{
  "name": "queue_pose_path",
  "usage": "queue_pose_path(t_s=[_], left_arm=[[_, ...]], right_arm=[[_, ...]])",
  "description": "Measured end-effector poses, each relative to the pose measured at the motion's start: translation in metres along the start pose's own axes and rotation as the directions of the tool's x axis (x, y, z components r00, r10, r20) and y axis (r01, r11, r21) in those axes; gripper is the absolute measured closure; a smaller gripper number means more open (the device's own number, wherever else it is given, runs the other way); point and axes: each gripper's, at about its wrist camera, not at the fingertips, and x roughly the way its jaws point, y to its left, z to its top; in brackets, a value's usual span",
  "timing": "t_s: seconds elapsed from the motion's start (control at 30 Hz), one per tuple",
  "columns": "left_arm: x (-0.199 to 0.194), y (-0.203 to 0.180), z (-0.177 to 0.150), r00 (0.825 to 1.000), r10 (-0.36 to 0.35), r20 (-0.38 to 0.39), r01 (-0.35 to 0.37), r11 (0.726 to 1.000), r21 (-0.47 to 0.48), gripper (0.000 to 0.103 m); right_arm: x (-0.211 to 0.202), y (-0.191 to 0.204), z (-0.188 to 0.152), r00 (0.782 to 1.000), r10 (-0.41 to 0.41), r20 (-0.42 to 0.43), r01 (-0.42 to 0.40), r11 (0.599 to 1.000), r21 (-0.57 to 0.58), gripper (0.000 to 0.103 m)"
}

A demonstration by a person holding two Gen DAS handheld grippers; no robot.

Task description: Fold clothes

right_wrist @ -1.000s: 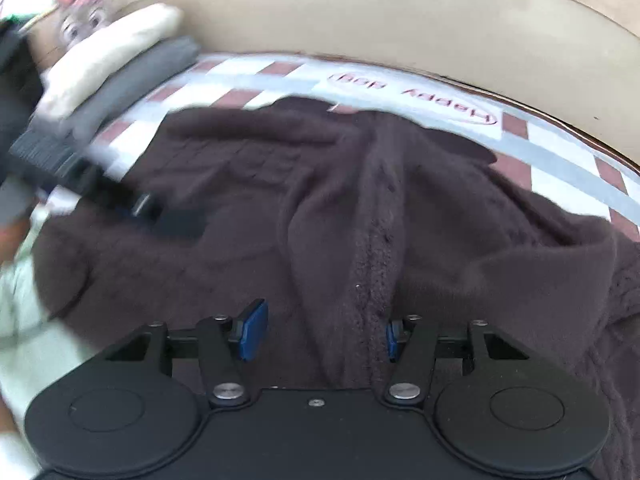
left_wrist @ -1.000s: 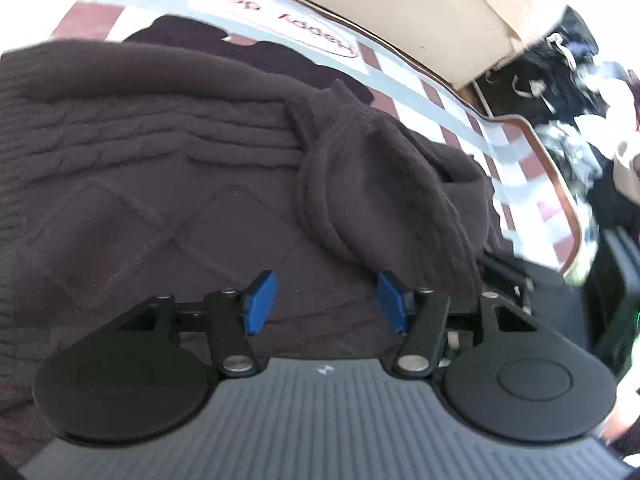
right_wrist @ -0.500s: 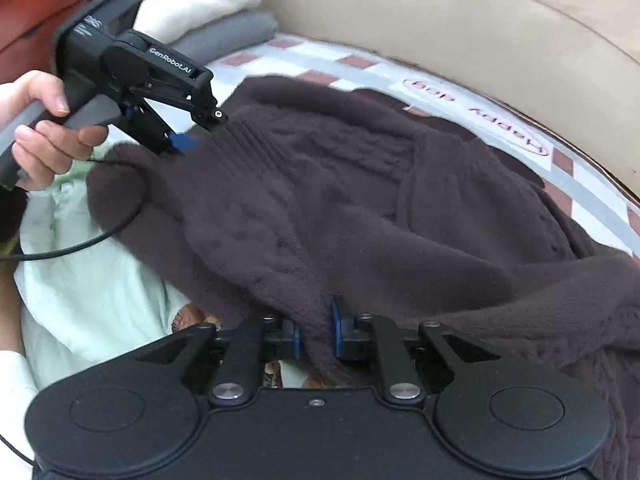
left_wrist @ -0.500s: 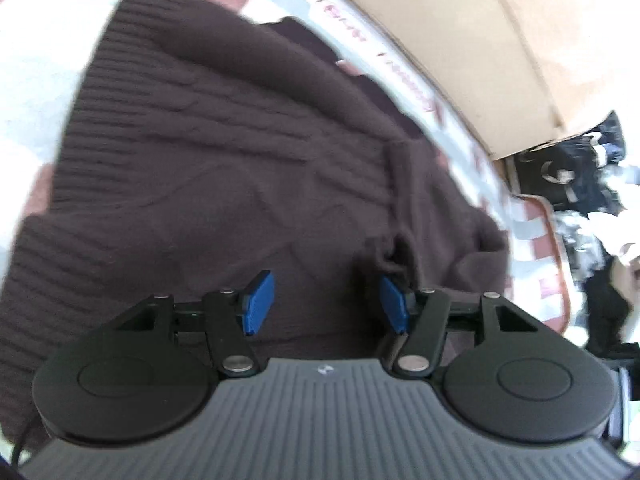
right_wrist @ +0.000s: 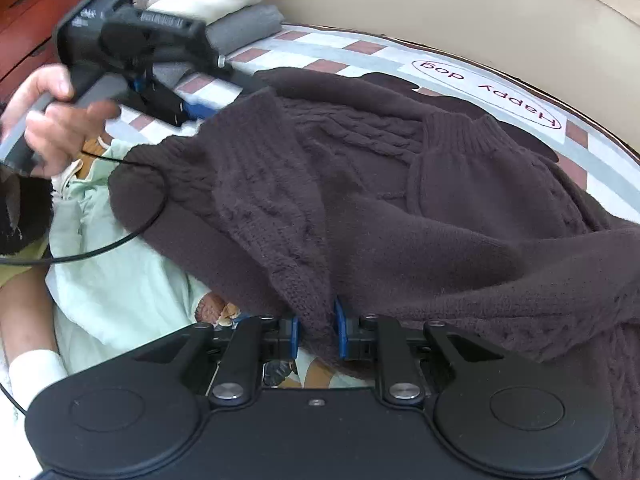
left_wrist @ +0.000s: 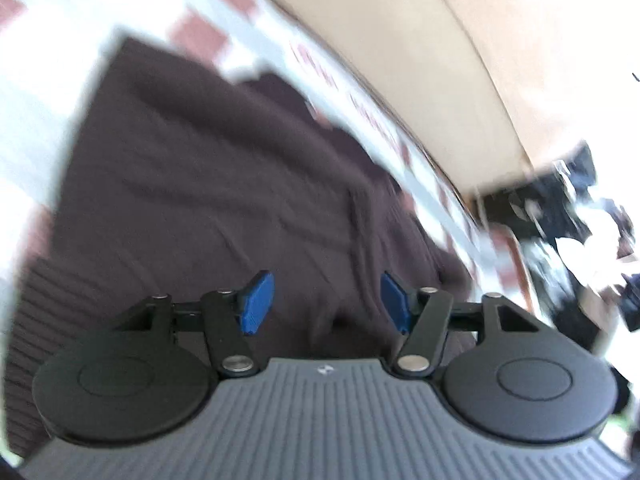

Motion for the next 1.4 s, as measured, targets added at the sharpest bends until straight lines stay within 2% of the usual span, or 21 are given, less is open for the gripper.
queue_pose_path(t_s=[0.07,0.23,0.3,0.4,0.47,0.53,0.6,0.63,0.7,0.73,0.77,0.8,0.87,0.93,1.0,1.07,1.13,1.17,1.27,1.33,1.4], left_arm=[[0.001,0.002,0.000,0.999,0.047,0.018,-0.047,0.999,0.021,0.033],[0.036,0.001,-0.015,0.987,0.090,-0.129,-0.079,0.993,0.089,0.033],[0.046,-0.012,-0.024,0.977,0.183,-0.113,-0.151,0.958,0.243,0.033],[0.059,-0.026,-0.035,0.964,0.221,-0.148,-0.145,0.901,0.408,0.029],[0.063,-0.029,-0.040,0.964,0.216,-0.157,-0.131,0.894,0.428,0.027],[0.067,-0.027,-0.040,0.964,0.197,-0.177,-0.113,0.909,0.401,0.027],[0.068,-0.028,-0.040,0.968,0.182,-0.170,-0.107,0.920,0.377,0.016],[0.070,-0.029,-0.041,0.968,0.173,-0.179,-0.095,0.921,0.378,0.012],[0.072,-0.035,-0.045,0.970,0.161,-0.183,-0.075,0.911,0.406,0.011],[0.072,-0.039,-0.048,0.971,0.157,-0.179,-0.066,0.900,0.432,0.016],[0.073,-0.044,-0.051,0.973,0.154,-0.175,-0.058,0.887,0.457,0.050],[0.072,-0.050,-0.054,0.972,0.162,-0.172,-0.057,0.867,0.495,0.094],[0.064,-0.070,-0.058,0.978,0.180,-0.107,-0.086,0.811,0.578,0.092],[0.040,-0.094,-0.052,0.995,0.099,0.004,-0.082,0.802,0.592,0.092],[-0.002,-0.114,-0.038,0.990,-0.033,0.138,-0.052,0.819,0.572,0.092],[-0.034,-0.121,-0.030,0.966,-0.104,0.239,-0.049,0.828,0.559,0.091],[-0.029,-0.117,-0.027,0.973,0.016,0.231,-0.140,0.835,0.533,0.091],[-0.013,-0.105,-0.026,0.980,0.107,0.167,-0.177,0.848,0.500,0.090],[0.035,-0.052,-0.024,0.953,0.302,-0.009,-0.282,0.898,0.339,0.090],[0.046,-0.032,-0.022,0.944,0.327,-0.046,-0.298,0.902,0.311,0.090],[0.048,-0.030,-0.014,0.952,0.301,-0.062,-0.270,0.915,0.298,0.090]], right_arm=[[0.001,0.004,0.000,1.000,-0.006,-0.010,0.006,1.000,-0.027,0.081],[0.004,0.013,0.000,0.999,-0.026,-0.027,0.023,0.994,-0.111,0.080],[0.003,0.011,-0.001,1.000,-0.020,-0.021,0.018,0.996,-0.085,0.080],[-0.004,0.000,0.002,1.000,0.008,-0.003,-0.008,1.000,0.010,0.078],[-0.026,-0.018,0.006,0.996,0.045,0.076,-0.056,0.988,0.146,0.074],[-0.051,-0.042,0.005,0.980,0.058,0.192,-0.113,0.951,0.288,0.059],[-0.077,-0.071,-0.005,0.939,0.027,0.342,-0.181,0.886,0.427,0.041],[-0.086,-0.087,-0.013,0.923,-0.014,0.384,-0.192,0.849,0.493,0.038],[-0.087,-0.118,-0.029,0.936,-0.148,0.320,-0.085,0.787,0.611,0.038],[-0.083,-0.132,-0.035,0.946,-0.217,0.243,0.006,0.759,0.651,0.038],[-0.078,-0.145,-0.042,0.945,-0.281,0.169,0.097,0.732,0.675,0.038],[-0.072,-0.157,-0.050,0.934,-0.343,0.095,0.187,0.700,0.689,0.038],[-0.066,-0.183,-0.065,0.922,-0.383,0.047,0.226,0.635,0.739,0.038],[-0.067,-0.202,-0.074,0.920,-0.387,0.060,0.190,0.577,0.795,0.039],[-0.071,-0.212,-0.079,0.913,-0.399,0.087,0.161,0.547,0.821,0.039],[-0.072,-0.218,-0.082,0.905,-0.416,0.092,0.159,0.529,0.833,0.039],[-0.066,-0.216,-0.082,0.909,-0.414,0.052,0.200,0.542,0.816,0.039],[-0.062,-0.215,-0.082,0.910,-0.412,0.038,0.215,0.550,0.807,0.039],[-0.059,-0.214,-0.084,0.911,-0.411,0.020,0.233,0.555,0.799,0.039],[-0.060,-0.219,-0.080,0.912,-0.409,0.040,0.210,0.548,0.809,0.039],[-0.061,-0.229,-0.075,0.908,-0.413,0.067,0.181,0.532,0.827,0.039]])
